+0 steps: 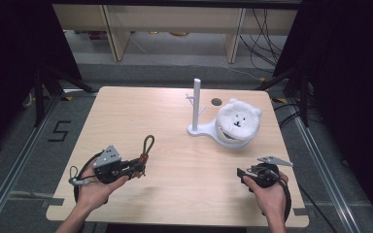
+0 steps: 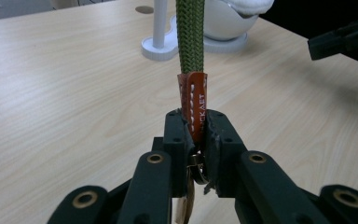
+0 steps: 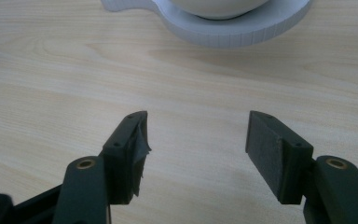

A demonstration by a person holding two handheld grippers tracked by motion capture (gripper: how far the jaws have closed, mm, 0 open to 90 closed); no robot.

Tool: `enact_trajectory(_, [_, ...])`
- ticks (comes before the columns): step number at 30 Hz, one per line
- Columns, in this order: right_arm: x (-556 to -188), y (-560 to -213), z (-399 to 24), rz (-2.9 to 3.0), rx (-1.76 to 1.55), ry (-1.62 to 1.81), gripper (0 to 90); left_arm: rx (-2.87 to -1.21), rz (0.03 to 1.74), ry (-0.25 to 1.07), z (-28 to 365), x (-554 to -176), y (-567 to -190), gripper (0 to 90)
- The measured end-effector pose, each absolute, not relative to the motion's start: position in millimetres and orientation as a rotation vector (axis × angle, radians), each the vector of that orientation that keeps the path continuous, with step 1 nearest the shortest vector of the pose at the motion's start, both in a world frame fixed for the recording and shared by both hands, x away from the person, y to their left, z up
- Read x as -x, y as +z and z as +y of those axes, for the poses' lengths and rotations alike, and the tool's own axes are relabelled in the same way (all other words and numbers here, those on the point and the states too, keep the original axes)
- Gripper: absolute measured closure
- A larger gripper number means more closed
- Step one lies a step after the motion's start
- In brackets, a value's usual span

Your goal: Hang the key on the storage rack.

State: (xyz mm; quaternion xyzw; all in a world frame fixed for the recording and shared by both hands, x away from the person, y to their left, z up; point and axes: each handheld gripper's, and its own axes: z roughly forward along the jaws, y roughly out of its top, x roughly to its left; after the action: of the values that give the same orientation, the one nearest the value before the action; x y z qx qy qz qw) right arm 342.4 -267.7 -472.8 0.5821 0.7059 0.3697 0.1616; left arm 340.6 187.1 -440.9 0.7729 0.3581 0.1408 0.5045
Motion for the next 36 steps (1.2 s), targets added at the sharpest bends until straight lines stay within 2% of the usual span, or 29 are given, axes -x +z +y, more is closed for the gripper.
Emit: enact_trajectory(36, [-340, -467, -272, 1.992, -1.671, 1.049, 40.1, -1.883, 0.805, 0.358, 152, -374, -425, 79.3])
